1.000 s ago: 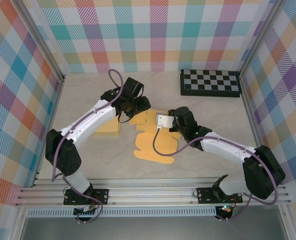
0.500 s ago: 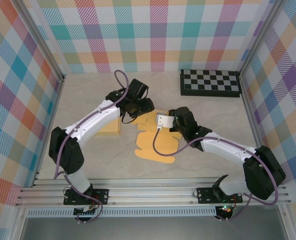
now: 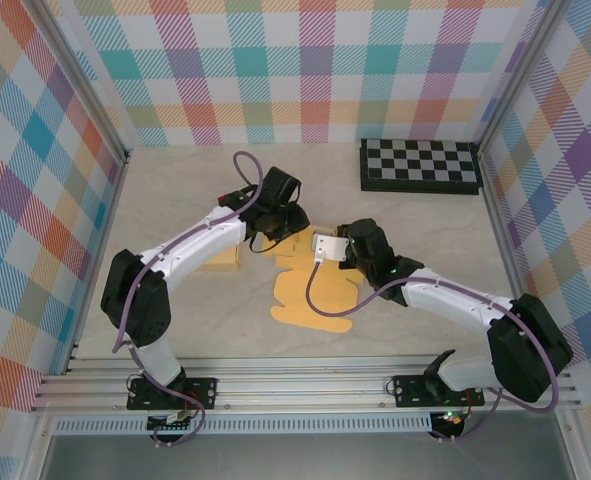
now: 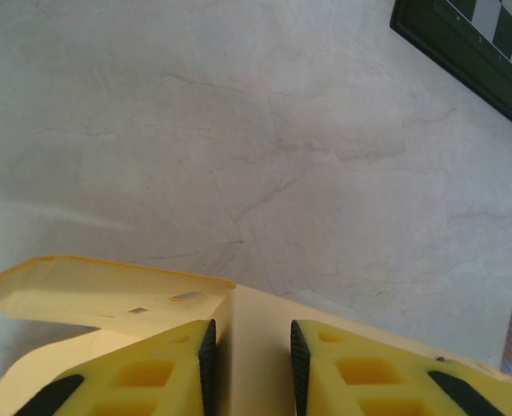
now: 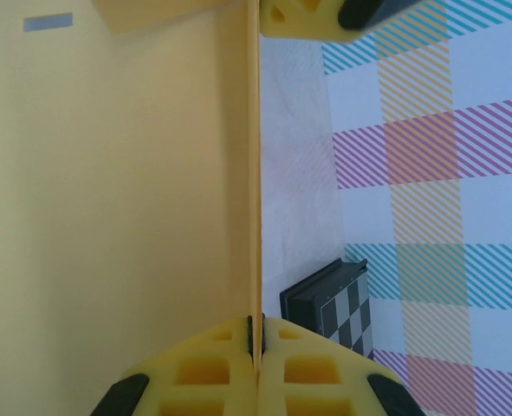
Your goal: Fold the paper box
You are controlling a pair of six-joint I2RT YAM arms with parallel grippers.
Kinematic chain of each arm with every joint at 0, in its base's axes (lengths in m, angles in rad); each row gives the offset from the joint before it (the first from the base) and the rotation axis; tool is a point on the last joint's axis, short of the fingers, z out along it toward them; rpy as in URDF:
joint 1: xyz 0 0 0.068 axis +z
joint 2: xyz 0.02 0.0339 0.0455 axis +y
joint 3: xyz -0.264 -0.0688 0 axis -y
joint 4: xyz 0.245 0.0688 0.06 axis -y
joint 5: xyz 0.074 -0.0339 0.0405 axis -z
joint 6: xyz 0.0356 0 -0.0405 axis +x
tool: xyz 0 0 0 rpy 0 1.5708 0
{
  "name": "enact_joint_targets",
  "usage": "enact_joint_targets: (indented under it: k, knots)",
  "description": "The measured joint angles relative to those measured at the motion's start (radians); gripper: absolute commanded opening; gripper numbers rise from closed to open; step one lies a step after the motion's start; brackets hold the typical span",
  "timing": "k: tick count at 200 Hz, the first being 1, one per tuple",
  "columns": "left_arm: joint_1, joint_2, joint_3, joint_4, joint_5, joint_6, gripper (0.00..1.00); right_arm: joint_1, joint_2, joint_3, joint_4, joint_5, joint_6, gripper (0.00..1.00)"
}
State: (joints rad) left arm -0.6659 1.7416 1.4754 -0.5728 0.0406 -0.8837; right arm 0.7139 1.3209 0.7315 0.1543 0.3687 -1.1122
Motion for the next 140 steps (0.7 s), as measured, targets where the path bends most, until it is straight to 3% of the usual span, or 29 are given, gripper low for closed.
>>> enact_joint_targets:
  k: [21,43,58,79,103,140]
  knots:
    - [-0.002,0.000,-0.006,0.010,-0.006,-0.037,0.00,0.014,0.002,-0.016,0.003,0.024,0.002,0.00]
    - [-0.006,0.000,-0.007,0.003,-0.028,-0.045,0.00,0.031,0.013,-0.029,0.034,0.051,0.001,0.00]
    - [-0.007,0.000,-0.014,0.002,-0.043,-0.040,0.00,0.039,0.023,-0.032,0.045,0.056,0.006,0.24]
    - [-0.011,-0.001,-0.031,0.004,-0.070,-0.016,0.00,0.047,0.021,-0.027,0.018,0.014,0.043,0.37]
    - [-0.015,-0.008,-0.069,0.003,-0.113,0.003,0.00,0.047,-0.010,-0.007,-0.053,-0.069,0.112,0.38]
    - [-0.015,-0.010,-0.080,0.000,-0.140,0.009,0.00,0.047,-0.033,0.004,-0.083,-0.124,0.134,0.31]
